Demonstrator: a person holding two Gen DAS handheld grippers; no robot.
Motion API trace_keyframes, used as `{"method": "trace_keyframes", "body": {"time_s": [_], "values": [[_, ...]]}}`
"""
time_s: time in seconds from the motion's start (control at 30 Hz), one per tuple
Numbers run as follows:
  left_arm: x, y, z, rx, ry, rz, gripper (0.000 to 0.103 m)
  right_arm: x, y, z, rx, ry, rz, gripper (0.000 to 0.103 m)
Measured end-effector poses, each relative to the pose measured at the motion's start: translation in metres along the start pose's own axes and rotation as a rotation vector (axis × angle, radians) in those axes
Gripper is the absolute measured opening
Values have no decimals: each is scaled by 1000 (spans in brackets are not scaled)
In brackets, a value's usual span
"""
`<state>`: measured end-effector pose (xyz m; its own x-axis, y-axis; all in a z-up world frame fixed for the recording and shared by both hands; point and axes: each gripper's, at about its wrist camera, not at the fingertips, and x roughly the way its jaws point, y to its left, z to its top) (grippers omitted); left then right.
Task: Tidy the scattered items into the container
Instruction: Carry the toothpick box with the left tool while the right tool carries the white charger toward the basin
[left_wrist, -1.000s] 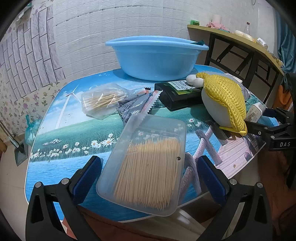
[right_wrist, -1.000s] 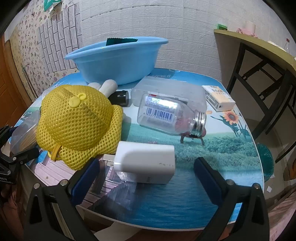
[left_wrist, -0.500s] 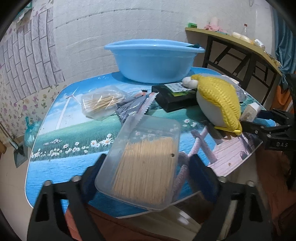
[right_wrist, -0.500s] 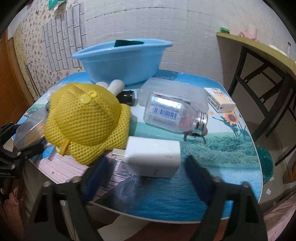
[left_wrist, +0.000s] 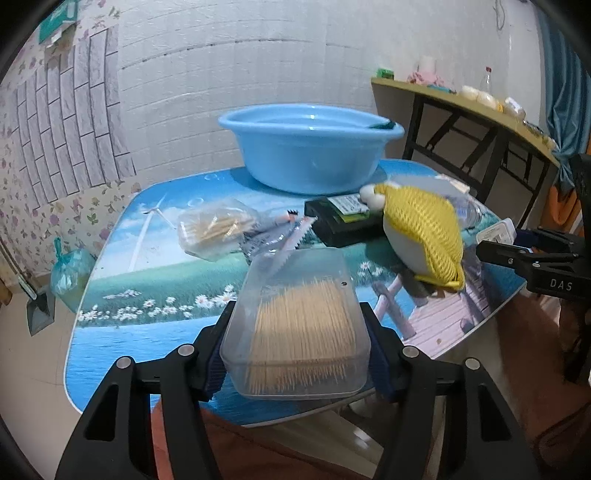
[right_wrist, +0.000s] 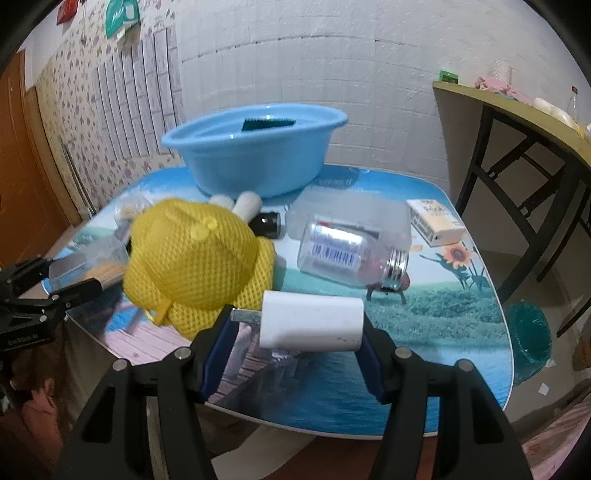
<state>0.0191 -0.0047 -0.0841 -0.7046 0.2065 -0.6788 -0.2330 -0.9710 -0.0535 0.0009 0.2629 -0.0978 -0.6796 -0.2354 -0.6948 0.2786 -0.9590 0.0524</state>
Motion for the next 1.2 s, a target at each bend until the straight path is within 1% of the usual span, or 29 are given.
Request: {"method": "trace_keyframes", "body": {"time_s": [0.17, 0.3, 0.4, 0.53, 0.63, 0.87, 1.1, 1.2], "values": [[-14, 9, 8, -56, -22, -27, 61, -11, 3, 10, 0, -33, 29, 60], [-30, 8, 19, -54, -60, -16, 61, -22, 7, 22, -7, -70, 50, 60], [-42, 10, 33, -62, -99, -5, 61, -28, 10, 31, -5, -90, 76, 60], [-50, 11, 52, -82, -134, -4, 62, -32, 11, 44, 33, -107, 131, 60], [-50, 10, 66, -80, -145, 1, 62, -32, 17, 54, 5, -122, 125, 60], [-35, 9, 102, -72, -163, -3, 62, -24, 20, 84, -4, -154, 160, 60], [-4, 6, 139, -57, -174, -11, 62, -1, 19, 118, -22, -171, 177, 60], [13, 4, 151, -42, -167, -11, 62, 10, 19, 127, -41, -173, 174, 60]]}}
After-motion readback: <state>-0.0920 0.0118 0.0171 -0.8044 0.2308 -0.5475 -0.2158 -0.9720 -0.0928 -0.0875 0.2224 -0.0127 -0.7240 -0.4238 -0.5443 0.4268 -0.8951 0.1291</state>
